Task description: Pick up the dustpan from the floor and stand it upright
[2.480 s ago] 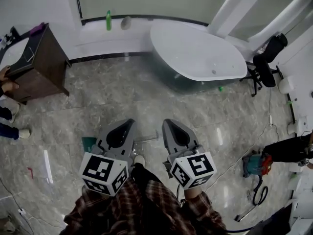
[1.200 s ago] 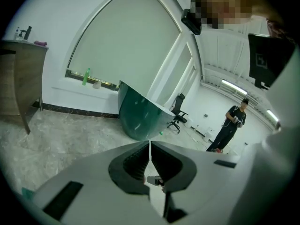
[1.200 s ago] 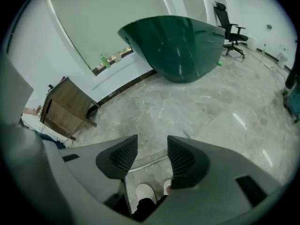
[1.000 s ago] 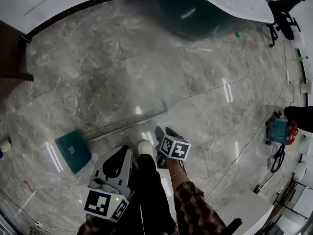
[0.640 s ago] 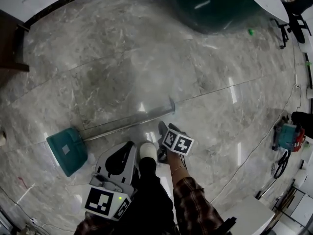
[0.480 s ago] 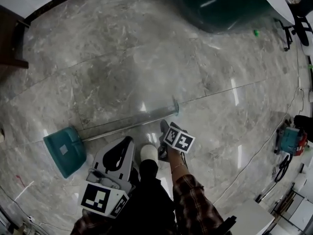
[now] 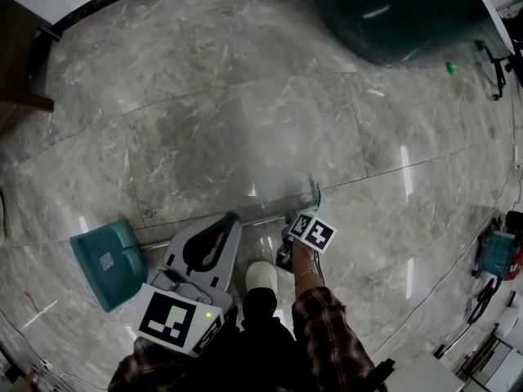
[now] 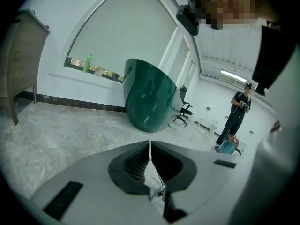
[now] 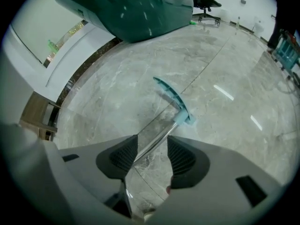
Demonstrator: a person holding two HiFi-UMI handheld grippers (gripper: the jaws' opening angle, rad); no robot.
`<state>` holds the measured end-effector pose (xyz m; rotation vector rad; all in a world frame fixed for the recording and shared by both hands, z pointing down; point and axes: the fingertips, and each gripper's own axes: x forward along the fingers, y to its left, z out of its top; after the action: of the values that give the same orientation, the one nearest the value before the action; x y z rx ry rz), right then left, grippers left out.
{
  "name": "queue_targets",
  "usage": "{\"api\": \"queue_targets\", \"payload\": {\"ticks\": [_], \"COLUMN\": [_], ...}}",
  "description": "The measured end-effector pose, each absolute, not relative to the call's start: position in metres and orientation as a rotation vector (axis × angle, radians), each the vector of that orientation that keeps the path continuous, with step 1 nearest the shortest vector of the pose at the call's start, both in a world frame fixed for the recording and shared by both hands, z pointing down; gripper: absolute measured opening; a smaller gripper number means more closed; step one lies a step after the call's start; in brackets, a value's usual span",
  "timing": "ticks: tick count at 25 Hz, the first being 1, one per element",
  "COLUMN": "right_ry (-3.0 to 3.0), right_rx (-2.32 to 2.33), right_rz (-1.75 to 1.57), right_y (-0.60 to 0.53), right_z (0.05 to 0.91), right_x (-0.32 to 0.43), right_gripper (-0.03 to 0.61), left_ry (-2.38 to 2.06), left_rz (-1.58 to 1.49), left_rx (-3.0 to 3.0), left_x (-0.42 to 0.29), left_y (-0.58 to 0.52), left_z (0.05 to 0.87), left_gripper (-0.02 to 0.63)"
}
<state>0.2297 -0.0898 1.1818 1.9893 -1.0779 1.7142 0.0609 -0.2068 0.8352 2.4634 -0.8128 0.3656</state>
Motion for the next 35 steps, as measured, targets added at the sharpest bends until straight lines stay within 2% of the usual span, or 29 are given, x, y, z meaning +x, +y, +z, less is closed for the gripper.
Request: {"api": "queue_targets", "payload": {"ticks": [15, 21, 27, 35], "right_ry": [-0.855, -0.805, -0.836, -1.033], "right_rx": [2.092, 2.234, 2.328, 2.375], "right_rz": [1.861, 1.900, 1.855, 1.692], "right_y": [-0.094, -0.098, -0.113, -0.158], "right_z": [1.233, 1.228, 1.185, 1.059], "right_x": [0.236, 0.238, 0.242, 0.230], "right_gripper": [0.184, 0.146, 0.130, 0.117], "left_ry": [-0.795, -0.800, -0.826, -0.898], "left_rz": [0.346, 0.356, 0.367, 0.317], "left_rx": [2.471, 2.478, 2.459, 2.434], "left_x": [0.054, 0.047, 0.044, 0.032], "left_y": [-0.217, -0.221, -0.223, -0.221], "left_z": [0.845, 0.848, 0.829, 0.743], "left_gripper": [0.021, 0.021, 0.022, 0.021]}}
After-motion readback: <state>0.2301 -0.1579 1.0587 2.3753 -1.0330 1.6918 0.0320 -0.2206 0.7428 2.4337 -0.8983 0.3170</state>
